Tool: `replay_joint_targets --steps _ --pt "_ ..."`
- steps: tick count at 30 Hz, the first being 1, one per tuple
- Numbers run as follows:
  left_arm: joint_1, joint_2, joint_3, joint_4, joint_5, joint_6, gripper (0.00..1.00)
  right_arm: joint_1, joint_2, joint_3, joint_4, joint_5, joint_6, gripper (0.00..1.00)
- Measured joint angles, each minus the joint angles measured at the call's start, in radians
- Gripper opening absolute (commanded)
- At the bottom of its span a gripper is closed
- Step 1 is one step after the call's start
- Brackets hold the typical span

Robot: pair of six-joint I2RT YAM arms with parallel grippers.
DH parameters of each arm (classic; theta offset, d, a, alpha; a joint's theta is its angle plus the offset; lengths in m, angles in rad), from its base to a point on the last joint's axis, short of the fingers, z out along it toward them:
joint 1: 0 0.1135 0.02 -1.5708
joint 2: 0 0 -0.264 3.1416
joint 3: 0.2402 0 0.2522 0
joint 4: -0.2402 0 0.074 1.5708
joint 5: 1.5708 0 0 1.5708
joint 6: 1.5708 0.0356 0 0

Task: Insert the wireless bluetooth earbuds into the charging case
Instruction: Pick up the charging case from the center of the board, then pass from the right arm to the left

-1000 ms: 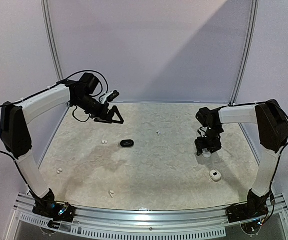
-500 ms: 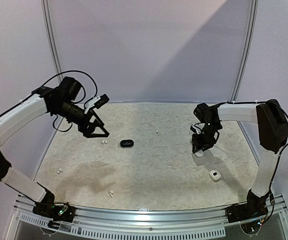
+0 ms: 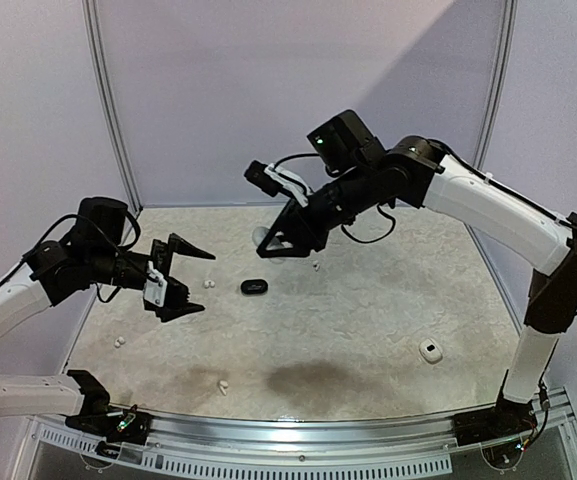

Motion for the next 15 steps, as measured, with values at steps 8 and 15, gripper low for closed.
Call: replay_joint_targets --steps 8,15 --pt "-0.02 0.039 0.034 0.057 0.015 0.135 0.85 0.1 0.134 0.115 -0.069 -0.011 -0.099 0.16" --pt "-0.035 0.048 0.047 0.101 0.039 0.114 0.78 0.115 0.145 0.116 -0.086 -0.006 -0.103 0.16"
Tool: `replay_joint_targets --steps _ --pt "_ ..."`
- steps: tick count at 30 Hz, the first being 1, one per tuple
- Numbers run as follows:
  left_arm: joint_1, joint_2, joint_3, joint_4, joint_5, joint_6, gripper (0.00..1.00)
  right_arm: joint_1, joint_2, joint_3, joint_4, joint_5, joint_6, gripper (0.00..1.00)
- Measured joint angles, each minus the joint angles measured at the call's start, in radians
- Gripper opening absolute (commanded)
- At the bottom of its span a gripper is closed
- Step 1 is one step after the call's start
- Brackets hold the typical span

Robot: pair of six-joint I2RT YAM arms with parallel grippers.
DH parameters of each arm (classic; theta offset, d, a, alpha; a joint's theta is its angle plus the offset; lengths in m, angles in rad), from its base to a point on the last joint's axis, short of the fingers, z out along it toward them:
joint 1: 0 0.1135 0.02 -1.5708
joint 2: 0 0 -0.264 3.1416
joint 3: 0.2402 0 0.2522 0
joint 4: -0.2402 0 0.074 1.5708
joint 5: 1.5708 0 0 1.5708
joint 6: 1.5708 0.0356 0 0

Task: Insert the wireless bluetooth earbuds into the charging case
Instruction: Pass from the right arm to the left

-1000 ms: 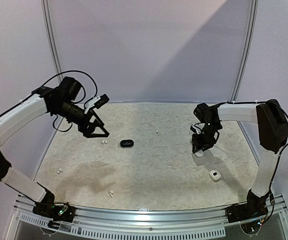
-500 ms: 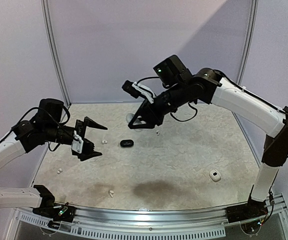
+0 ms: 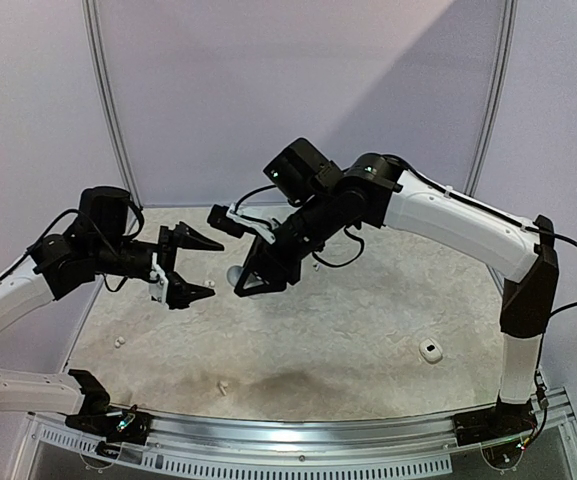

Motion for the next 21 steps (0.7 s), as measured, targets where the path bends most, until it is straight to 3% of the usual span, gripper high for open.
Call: replay_joint_targets --steps 9,18,21 --pt "-0.06 0.076 0.042 -0.007 0.031 0.033 0.49 0.002 0.034 0.041 0.023 -0.002 0.0 0.16" --pt "-0.085 0.09 0.076 -0.056 0.001 0.105 0.04 0.009 0.045 0.042 0.002 -0.019 -0.001 0.15" --pt "-0.096 0.093 0.077 -0.072 -0.024 0.113 0.0 0.009 0.052 0.042 -0.005 -0.024 -0.005 0.17"
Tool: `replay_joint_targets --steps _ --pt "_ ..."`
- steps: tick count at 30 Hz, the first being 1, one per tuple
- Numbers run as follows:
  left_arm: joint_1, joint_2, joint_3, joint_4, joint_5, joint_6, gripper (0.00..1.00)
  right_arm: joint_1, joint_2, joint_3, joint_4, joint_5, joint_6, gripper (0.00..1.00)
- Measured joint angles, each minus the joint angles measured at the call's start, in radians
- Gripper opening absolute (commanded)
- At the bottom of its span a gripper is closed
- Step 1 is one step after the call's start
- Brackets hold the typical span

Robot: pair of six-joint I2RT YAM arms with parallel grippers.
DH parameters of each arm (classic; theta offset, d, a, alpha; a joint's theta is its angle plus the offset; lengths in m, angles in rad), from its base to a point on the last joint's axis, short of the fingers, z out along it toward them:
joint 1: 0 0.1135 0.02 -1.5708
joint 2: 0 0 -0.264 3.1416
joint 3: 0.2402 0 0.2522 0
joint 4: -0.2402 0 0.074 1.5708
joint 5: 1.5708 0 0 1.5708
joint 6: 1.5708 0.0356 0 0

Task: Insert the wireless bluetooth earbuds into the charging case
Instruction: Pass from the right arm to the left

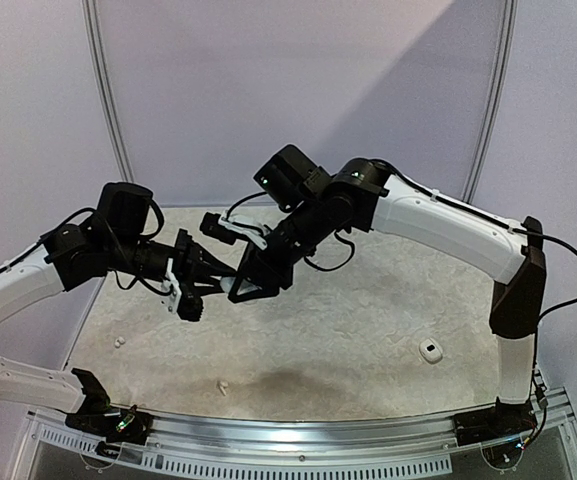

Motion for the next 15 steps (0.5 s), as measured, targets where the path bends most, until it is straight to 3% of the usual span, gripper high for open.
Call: replay_joint_targets --steps 6,13,15 --pt "-0.003 -0.005 0.0 -0.011 -0.018 0.003 0.0 0.0 0.004 0.0 0.003 0.009 -0.002 0.37" --pt "-0.004 -0.044 -0.026 -0.012 -0.026 0.038 0.0 0.011 0.005 0.0 0.022 0.034 -0.003 0.28" --pt "-0.004 -0.062 -0.05 -0.003 -0.026 0.077 0.15 0.018 0.01 0.0 0.024 0.037 -0.007 0.26"
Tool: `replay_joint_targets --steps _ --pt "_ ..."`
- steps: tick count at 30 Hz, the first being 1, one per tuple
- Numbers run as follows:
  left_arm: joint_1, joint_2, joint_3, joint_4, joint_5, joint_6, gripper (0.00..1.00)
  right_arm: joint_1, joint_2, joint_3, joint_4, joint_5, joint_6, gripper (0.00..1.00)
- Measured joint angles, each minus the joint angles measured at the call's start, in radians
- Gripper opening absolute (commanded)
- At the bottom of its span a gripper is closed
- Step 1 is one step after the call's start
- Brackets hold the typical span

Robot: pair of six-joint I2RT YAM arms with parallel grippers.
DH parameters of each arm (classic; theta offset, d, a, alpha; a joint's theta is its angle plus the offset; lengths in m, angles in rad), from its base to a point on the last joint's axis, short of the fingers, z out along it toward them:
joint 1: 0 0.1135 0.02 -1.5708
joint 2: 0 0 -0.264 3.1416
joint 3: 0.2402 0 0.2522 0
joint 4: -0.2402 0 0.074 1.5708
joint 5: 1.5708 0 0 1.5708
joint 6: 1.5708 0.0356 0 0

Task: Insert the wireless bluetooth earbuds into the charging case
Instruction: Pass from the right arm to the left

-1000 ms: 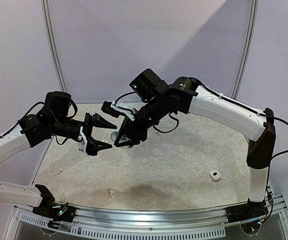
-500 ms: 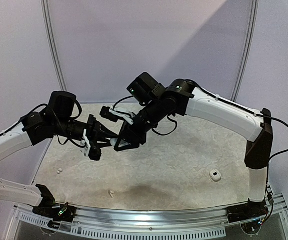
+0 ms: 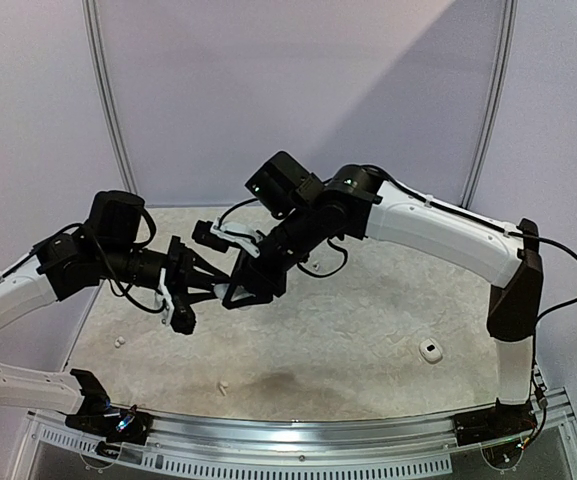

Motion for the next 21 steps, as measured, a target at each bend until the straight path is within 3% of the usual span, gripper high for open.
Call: replay_joint_targets --steps 6,9,13,15,20,21 --pt "0.0 0.002 -0.015 -0.028 -0.019 0.08 0.28 0.01 0.024 0.0 0.0 0.032 -0.004 0.24" --pt "0.0 0.023 0.016 -0.069 -0.038 0.139 0.39 0.01 0.026 0.0 0.004 0.047 0.003 0.23" --pt "-0.003 0.029 0.039 -0.129 -0.05 0.209 0.46 0.01 0.037 0.021 0.009 0.071 0.016 0.21" --pt "-0.009 0.031 0.042 -0.146 -0.051 0.226 0.39 0.01 0.046 0.032 0.014 0.077 0.017 0.21" --pt "-0.018 0.039 0.052 -0.163 -0.07 0.238 0.01 0.01 0.065 0.035 0.016 0.073 0.015 0.21" --pt "-0.019 0.04 0.052 -0.164 -0.076 0.243 0.0 0.01 0.067 0.035 0.015 0.074 0.016 0.22"
